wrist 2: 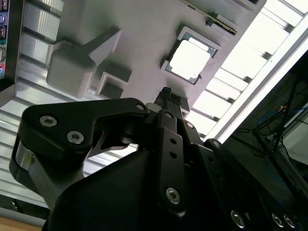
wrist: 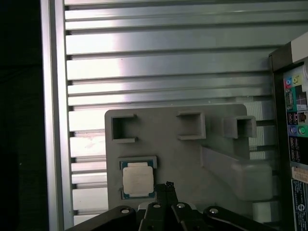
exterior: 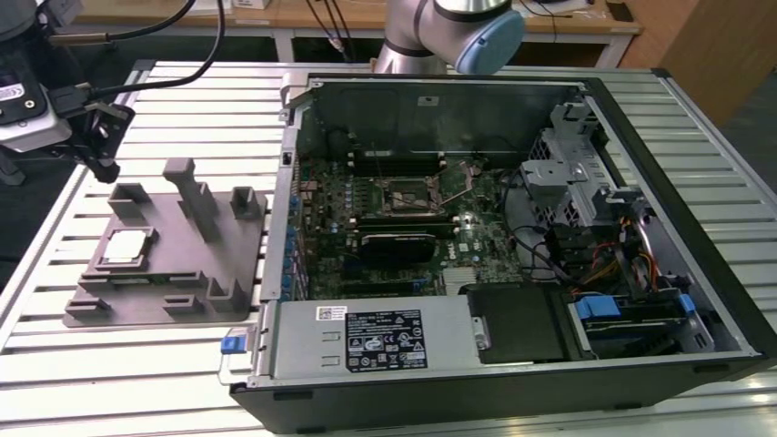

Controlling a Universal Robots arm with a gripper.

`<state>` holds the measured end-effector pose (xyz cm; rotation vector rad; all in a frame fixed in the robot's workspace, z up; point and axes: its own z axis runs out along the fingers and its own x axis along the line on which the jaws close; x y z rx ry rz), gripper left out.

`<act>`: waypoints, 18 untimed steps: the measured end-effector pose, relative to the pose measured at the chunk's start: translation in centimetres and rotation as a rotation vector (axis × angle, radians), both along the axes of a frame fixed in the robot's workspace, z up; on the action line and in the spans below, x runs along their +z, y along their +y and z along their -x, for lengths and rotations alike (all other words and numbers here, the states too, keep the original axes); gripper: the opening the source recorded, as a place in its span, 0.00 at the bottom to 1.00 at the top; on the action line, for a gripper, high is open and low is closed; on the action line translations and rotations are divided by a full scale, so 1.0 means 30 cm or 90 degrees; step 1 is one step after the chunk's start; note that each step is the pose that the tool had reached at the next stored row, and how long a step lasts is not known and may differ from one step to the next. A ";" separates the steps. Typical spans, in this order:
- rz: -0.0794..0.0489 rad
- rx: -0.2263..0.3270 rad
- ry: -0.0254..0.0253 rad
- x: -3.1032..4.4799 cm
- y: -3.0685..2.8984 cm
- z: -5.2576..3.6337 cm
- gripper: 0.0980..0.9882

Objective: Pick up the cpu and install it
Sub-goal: 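Pick up the cpu and move it towards the insertion slot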

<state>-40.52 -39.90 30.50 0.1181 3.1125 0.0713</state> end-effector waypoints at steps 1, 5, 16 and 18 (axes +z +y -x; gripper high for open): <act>0.000 0.000 0.0000 -0.002 0.000 0.001 0.01; 0.000 0.000 0.0000 -0.008 0.000 0.003 0.01; 0.000 0.000 -0.0001 -0.021 0.000 0.016 0.01; 0.000 0.000 -0.0001 -0.023 0.000 0.018 0.01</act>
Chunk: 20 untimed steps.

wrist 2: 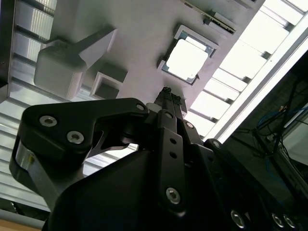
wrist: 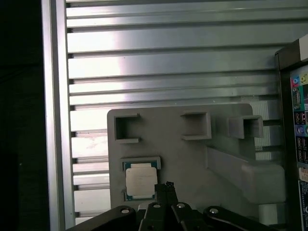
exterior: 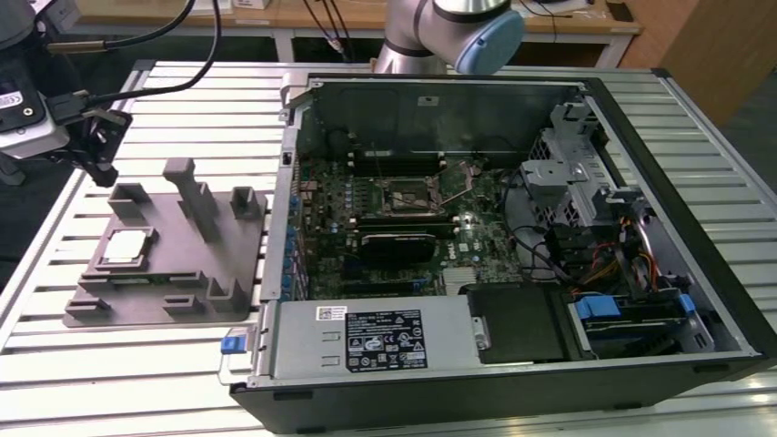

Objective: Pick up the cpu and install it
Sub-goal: 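Pick up the cpu and move it towards the insertion slot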

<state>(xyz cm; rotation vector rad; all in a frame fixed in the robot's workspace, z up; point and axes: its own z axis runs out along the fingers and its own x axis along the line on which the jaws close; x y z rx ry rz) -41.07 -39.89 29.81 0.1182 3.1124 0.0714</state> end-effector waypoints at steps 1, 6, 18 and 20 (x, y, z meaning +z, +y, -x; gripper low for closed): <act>0.000 0.000 0.0000 -0.001 0.000 0.001 0.01; 0.000 0.000 0.0000 -0.006 0.000 0.008 0.01; 0.000 0.000 0.0000 -0.017 0.000 0.024 0.01; 0.000 0.000 0.0000 -0.019 0.000 0.026 0.01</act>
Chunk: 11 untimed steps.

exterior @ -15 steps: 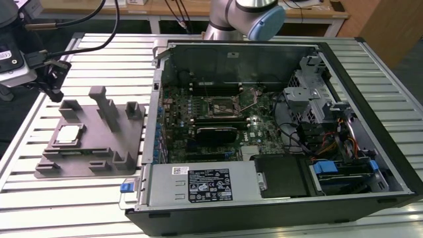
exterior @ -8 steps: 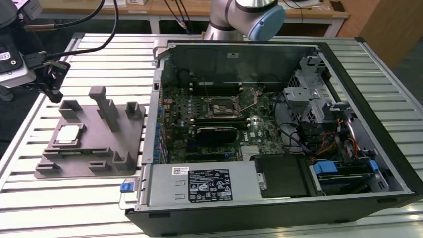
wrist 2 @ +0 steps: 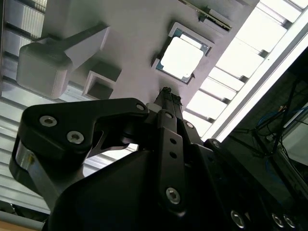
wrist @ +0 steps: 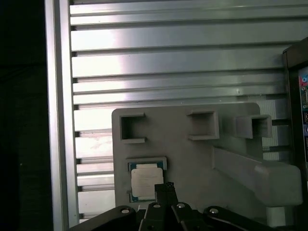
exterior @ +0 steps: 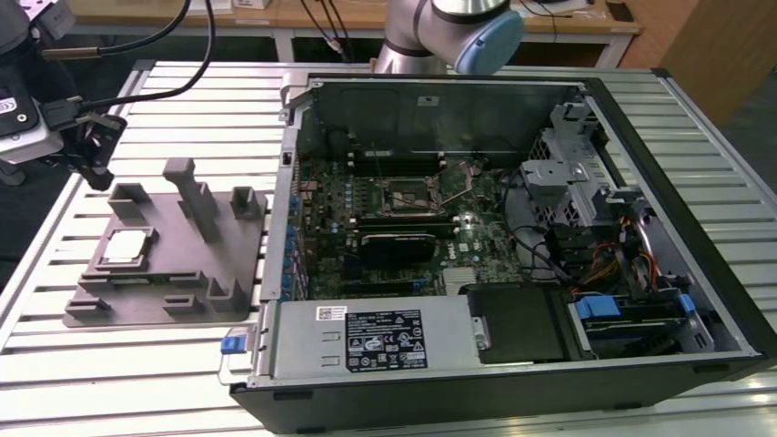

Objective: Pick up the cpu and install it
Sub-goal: 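Pick up the cpu and move it towards the insertion slot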

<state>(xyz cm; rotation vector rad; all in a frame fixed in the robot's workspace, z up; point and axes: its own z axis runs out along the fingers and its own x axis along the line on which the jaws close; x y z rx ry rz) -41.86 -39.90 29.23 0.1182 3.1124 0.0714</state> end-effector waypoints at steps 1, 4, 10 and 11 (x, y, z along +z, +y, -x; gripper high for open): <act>0.000 0.000 0.0000 -0.001 0.000 0.001 0.01; 0.000 0.000 0.0000 -0.004 0.000 0.005 0.01; 0.000 0.000 0.0000 -0.011 0.000 0.014 0.01; 0.000 0.000 0.0001 -0.012 0.000 0.015 0.01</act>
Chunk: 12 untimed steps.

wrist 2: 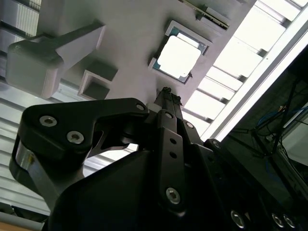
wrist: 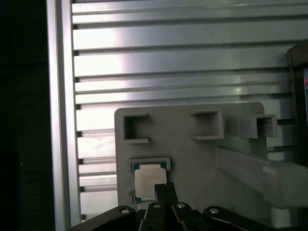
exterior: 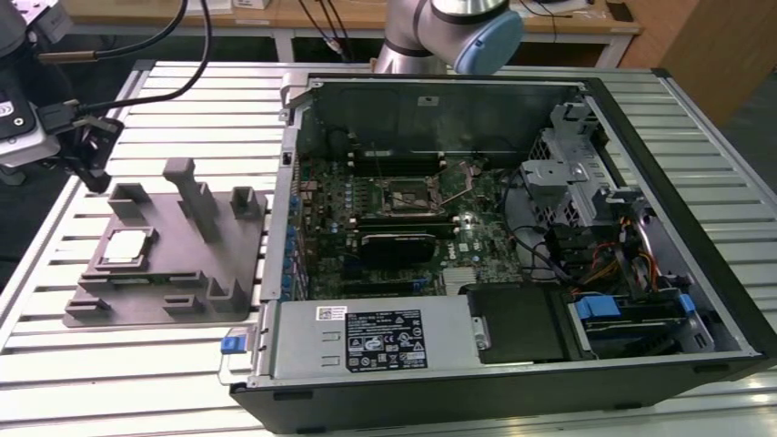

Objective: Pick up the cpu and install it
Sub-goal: 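Pick up the cpu and move it towards the insertion slot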

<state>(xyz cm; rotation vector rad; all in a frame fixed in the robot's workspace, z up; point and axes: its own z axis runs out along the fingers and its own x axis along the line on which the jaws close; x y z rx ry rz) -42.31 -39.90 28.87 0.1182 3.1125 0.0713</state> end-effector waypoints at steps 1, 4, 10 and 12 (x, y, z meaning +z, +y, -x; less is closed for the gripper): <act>0.000 0.000 -0.0001 -0.001 0.000 0.001 0.01; 0.000 0.000 0.0000 -0.005 0.000 0.006 0.01; 0.000 0.000 -0.0001 -0.015 0.000 0.016 0.01; 0.000 0.000 -0.0001 -0.018 0.000 0.018 0.01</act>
